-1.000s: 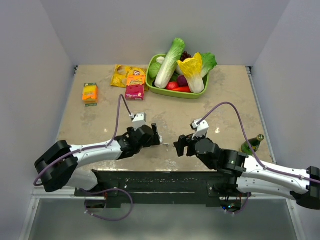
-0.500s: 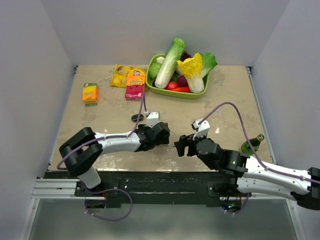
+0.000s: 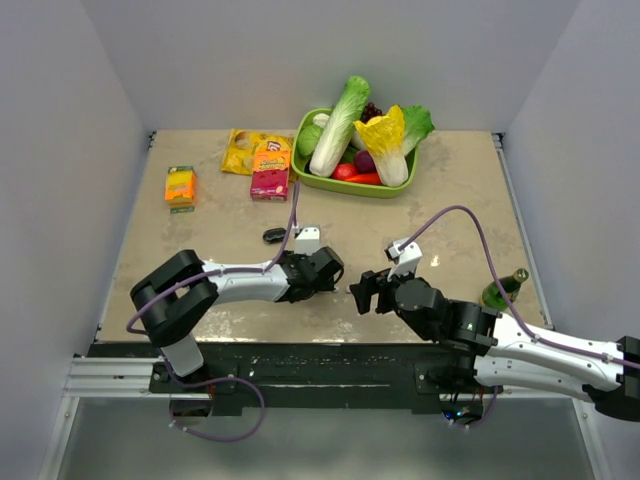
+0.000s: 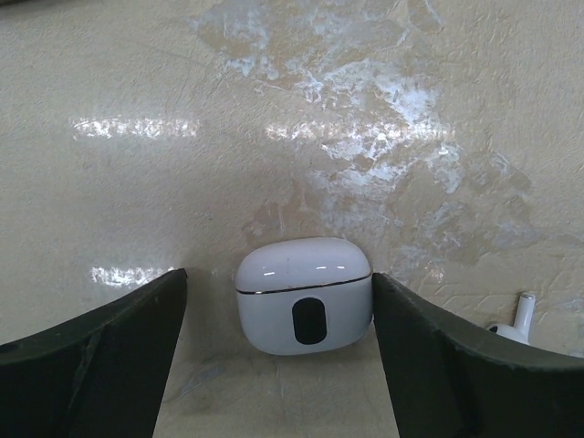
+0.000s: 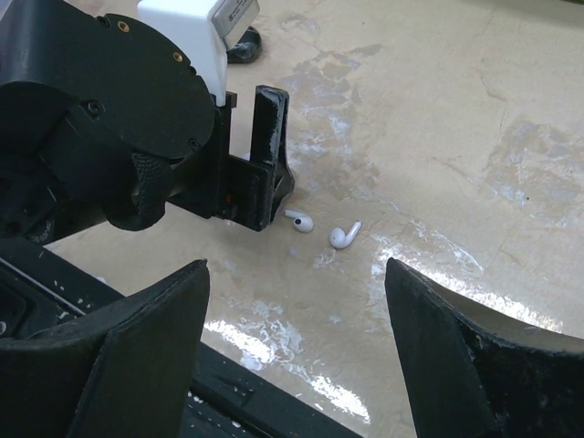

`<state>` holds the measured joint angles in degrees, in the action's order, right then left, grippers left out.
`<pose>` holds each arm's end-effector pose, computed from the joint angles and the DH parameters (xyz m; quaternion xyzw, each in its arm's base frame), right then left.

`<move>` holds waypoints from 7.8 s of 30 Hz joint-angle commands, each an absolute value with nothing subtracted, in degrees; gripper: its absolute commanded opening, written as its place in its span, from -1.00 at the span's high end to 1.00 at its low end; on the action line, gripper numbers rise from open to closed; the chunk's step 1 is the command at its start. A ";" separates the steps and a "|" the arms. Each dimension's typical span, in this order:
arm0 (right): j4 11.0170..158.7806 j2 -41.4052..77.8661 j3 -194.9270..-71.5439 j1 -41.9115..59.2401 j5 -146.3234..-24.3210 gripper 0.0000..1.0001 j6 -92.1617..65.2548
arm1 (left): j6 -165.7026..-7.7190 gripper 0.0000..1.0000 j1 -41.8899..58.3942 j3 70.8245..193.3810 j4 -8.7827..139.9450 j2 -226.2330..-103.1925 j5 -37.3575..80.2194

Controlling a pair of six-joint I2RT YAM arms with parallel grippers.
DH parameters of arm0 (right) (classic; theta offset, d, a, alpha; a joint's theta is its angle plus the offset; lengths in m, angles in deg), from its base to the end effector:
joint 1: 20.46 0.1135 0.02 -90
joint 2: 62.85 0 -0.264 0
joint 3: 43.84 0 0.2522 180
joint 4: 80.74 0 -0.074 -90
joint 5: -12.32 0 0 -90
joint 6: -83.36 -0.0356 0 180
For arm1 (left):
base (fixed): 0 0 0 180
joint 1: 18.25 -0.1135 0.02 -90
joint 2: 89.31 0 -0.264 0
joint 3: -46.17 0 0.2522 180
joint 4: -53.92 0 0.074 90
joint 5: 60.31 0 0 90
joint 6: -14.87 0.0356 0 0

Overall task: Insert the wireless bluetooth earbuds into the charging case
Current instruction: Pick up the charging case at the center of the board, then open the charging case, then adjust the charging case.

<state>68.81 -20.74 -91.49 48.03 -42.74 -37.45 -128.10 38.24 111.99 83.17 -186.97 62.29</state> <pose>0.0808 0.1495 0.2714 -0.1068 0.8132 0.2272 0.5251 0.1925 -0.2560 0.1511 -0.0415 0.9311 -0.0387 0.3602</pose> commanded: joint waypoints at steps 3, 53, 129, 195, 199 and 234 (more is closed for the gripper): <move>70.03 -22.07 -90.91 47.92 -42.17 -0.61 -37.58 | -128.66 -0.65 39.50 113.72 82.63 -188.53 62.56; 69.50 -23.83 -89.86 48.00 -42.00 -0.62 -37.84 | -141.93 0.22 43.10 115.04 90.80 -194.95 62.48; 69.67 -4.31 -104.19 40.80 -63.27 -0.62 -35.91 | -64.76 1.00 46.97 61.78 -0.87 -142.31 32.15; 81.20 -4.14 -102.16 35.26 -79.97 1.00 -29.78 | -70.46 0.00 47.58 62.57 -2.73 -145.82 39.00; 77.94 -6.60 -104.44 35.79 -80.14 1.00 -23.96 | -73.11 -0.99 47.58 64.68 2.64 -146.70 42.26; 61.15 -9.85 -112.36 44.31 -81.55 1.00 -1.45 | -95.08 -0.30 37.30 71.18 3.44 -147.58 -1.07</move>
